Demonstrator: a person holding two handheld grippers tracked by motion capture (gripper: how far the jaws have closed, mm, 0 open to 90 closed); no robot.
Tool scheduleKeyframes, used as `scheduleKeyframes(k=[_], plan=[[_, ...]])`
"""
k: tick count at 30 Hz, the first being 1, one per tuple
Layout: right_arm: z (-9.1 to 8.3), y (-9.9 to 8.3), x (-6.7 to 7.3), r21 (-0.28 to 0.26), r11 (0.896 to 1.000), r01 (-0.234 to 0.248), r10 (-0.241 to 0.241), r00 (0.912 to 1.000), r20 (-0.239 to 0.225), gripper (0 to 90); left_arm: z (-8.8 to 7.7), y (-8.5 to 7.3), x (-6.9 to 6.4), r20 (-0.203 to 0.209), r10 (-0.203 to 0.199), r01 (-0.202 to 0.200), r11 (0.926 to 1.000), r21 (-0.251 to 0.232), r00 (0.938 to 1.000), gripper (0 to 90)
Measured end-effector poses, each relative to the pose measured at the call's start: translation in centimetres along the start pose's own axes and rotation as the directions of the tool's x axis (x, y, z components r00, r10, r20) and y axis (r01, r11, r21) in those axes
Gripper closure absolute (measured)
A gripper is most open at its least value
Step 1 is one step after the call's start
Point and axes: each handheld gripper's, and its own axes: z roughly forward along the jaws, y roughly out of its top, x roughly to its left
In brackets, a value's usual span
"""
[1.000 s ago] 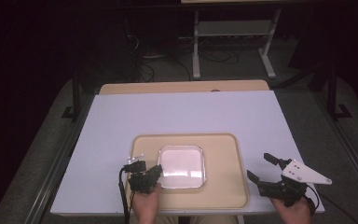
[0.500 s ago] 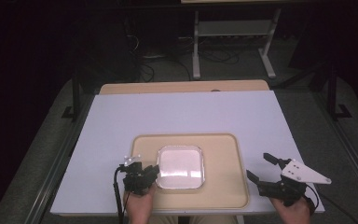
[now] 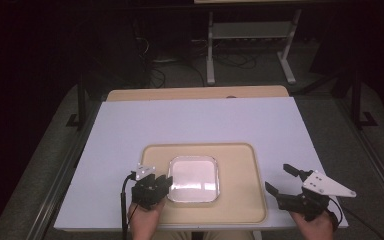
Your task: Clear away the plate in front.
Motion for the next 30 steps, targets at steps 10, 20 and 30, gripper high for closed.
scheduleKeyframes(k=[10,20,30], plan=[[0.2,0.0,0.0,0.012,1.0,0.005,-0.005,1.0,0.005,15.6,-0.6,1.0,0.3,0.102,0.136,-0.13,0.9895,-0.063,0.9854,59.7],[0.3,-0.1,-0.2,0.023,1.0,0.002,-0.002,0.9997,0.026,15.6,-1.0,1.3,1.6,0.225,0.27,-0.251,0.9619,-0.108,0.9362,53.7],[0.4,-0.2,-0.3,0.032,0.999,-0.004,0.003,0.9991,0.043,15.6,-3.1,1.9,3.6,0.249,0.401,-0.369,0.9146,-0.166,0.8819,49.8]])
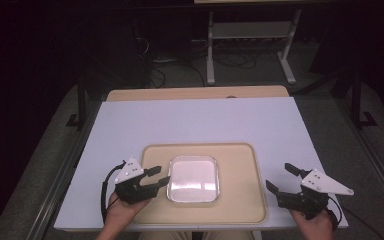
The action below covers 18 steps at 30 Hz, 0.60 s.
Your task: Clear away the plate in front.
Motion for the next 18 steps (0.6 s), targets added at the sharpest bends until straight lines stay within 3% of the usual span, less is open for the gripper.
scheduleKeyframes(k=[6,18], plan=[[0.1,0.0,0.2,0.006,1.0,0.011,-0.011,0.9999,0.002,15.6,-0.9,-0.7,0.7,-0.012,0.021,-0.021,0.9998,0.005,0.9997,44.5],[0.1,0.0,0.0,0.007,1.0,0.005,-0.005,0.9999,0.009,15.6,-2.6,-1.7,2.2,-0.024,0.01,-0.01,0.9999,-0.013,0.9997,39.6]])
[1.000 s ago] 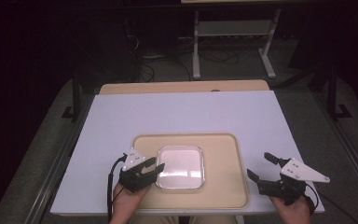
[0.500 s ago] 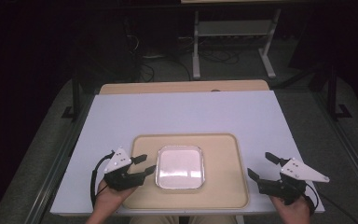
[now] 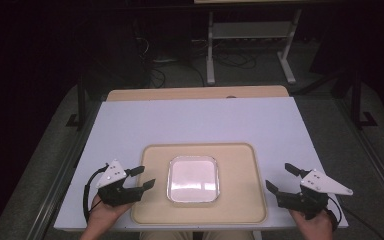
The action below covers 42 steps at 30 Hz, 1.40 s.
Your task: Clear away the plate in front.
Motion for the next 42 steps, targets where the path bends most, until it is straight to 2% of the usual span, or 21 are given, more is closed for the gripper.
scheduleKeyframes(k=[12,21,24,30,36,42], plan=[[0.1,0.0,0.0,0.005,1.0,0.005,-0.005,1.0,-0.004,15.6,-1.4,-0.2,1.0,-0.005,-0.006,0.006,0.9997,-0.023,1.0,34.7],[0.0,0.0,0.1,0.004,1.0,0.008,-0.008,1.0,-0.003,15.6,-2.7,-1.1,1.6,-0.023,-0.037,0.036,0.9973,-0.065,0.999,29.7],[0.0,0.0,0.1,0.004,1.0,0.008,-0.008,1.0,-0.002,15.6,-2.9,-1.4,1.6,-0.028,-0.029,0.027,0.9974,-0.067,0.9992,29.2],[0.0,0.1,0.2,0.004,1.0,0.013,-0.013,0.9999,-0.005,15.6,-3.1,-2.3,1.1,-0.024,-0.003,0.002,0.9993,-0.038,0.9997,26.6],[-0.2,0.1,0.3,-0.005,1.0,0.017,-0.017,0.9998,-0.01,15.6,-2.7,-2.7,1.0,0.003,0.005,-0.005,0.9998,-0.017,1.0,24.4],[-0.3,0.2,0.4,-0.008,1.0,0.018,-0.018,0.9997,-0.017,15.6,-2.3,-2.9,1.0,-0.005,0.016,-0.015,0.9998,0.008,0.9999,23.8]])
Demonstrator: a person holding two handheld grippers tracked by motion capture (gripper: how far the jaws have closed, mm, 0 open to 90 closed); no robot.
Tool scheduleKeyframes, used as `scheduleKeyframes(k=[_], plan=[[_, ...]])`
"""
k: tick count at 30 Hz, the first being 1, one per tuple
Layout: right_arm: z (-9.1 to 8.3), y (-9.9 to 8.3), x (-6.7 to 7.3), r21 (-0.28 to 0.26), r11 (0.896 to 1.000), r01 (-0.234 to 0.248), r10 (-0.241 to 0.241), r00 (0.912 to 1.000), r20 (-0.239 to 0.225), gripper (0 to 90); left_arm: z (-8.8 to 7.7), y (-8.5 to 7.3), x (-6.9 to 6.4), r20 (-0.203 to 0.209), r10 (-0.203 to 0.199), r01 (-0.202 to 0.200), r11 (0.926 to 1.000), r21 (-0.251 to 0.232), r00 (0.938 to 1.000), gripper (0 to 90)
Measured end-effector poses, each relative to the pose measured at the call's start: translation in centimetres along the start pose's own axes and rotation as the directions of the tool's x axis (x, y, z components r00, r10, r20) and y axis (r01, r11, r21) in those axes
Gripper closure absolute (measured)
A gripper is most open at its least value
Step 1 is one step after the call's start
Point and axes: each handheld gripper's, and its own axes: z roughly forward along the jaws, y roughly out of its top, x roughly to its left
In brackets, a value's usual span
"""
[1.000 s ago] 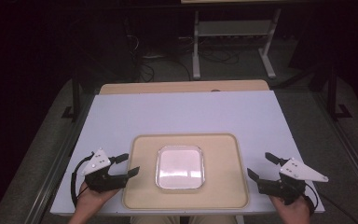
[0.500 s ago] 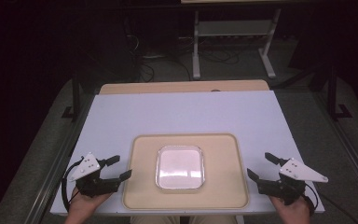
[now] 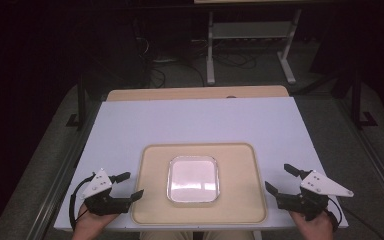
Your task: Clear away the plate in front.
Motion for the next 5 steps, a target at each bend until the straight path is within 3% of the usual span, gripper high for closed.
scheduleKeyframes(k=[5], plan=[[0.09,0.01,0.01,0.0,1.0,0.004,-0.004,1.0,-0.005,15.6,0.14,0.06,0.04,0.001,-0.003,0.003,1.0,0.001,1.0,23.5]])
